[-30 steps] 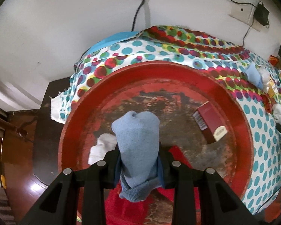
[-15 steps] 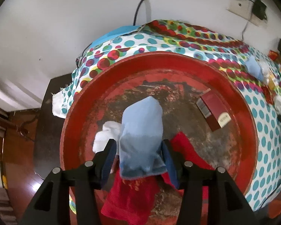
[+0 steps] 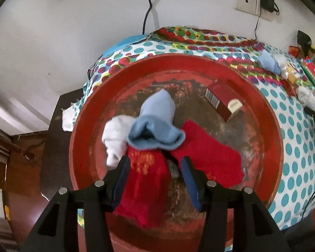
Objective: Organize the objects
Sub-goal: 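Carry the light blue sock in the left tool into the red tray and release, then carry the white cloth in the right tool over the red tray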
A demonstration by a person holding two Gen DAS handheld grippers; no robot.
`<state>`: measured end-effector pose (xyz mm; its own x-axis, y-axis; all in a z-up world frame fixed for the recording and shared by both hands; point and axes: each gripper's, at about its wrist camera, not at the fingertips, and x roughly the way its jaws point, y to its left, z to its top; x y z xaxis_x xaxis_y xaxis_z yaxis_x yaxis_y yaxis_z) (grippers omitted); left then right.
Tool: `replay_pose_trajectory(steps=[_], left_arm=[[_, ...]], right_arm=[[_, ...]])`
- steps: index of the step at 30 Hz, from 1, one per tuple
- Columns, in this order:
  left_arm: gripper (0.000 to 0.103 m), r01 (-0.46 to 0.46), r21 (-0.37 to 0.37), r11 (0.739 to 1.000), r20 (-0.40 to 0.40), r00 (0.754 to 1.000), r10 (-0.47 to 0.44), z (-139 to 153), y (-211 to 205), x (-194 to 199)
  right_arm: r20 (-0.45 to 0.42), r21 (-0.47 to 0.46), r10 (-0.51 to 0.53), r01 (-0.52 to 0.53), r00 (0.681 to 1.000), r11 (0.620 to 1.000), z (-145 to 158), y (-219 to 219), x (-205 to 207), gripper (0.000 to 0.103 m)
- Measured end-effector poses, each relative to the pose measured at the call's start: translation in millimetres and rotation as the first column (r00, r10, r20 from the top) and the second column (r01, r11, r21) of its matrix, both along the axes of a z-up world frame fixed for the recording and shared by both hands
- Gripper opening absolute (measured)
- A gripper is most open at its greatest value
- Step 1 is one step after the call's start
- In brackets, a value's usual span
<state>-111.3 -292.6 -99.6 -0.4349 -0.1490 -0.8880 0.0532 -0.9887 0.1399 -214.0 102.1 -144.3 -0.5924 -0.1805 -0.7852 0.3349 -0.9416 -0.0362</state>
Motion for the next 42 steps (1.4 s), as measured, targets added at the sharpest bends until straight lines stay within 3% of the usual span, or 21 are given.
replay_pose_trajectory(steps=[2,8,11,15,26,29,33,42], left_arm=[[0.051,0.021,0.0,1.0,0.007,1.0,-0.021,-4,4,7],[0.052,0.107,-0.107,0.989,0.027,0.994,-0.105,-5,23,20],[0.052,0.123,-0.081,0.989,-0.011,0.992,-0.124,7,27,23],[0.052,0.143,-0.115,0.983,-0.005,0.99,-0.144,10,33,26],[0.052,0.067,-0.116,0.991,-0.019,0.997,-0.07,21,21,42],[0.052,0.038,-0.131,0.991,-0.012,0.999,-0.04,22,14,42],[0.052,0.011,-0.117,0.993,-0.012,1.0,-0.012,23,6,44],[0.052,-0.06,-0.111,0.992,-0.017,0.998,0.058,27,-9,47]], right_arm=[[-0.001,0.002,0.0,0.0,1.0,1.0,0,0,0,0.043],[0.001,-0.002,0.0,0.0,1.0,1.0,0,0,0,0.043],[0.001,-0.001,0.0,0.0,1.0,1.0,0,0,0,0.043],[0.0,0.0,0.0,0.0,1.0,1.0,0,-1,0,0.043],[-0.001,0.006,-0.006,0.006,1.0,1.0,1,-1,0,0.043],[0.025,0.015,-0.067,0.066,0.997,0.998,3,0,-2,0.037],[0.029,0.07,-0.075,0.073,0.997,0.995,5,-8,1,0.029],[0.006,0.038,-0.056,0.056,0.998,0.998,26,-23,10,0.029]])
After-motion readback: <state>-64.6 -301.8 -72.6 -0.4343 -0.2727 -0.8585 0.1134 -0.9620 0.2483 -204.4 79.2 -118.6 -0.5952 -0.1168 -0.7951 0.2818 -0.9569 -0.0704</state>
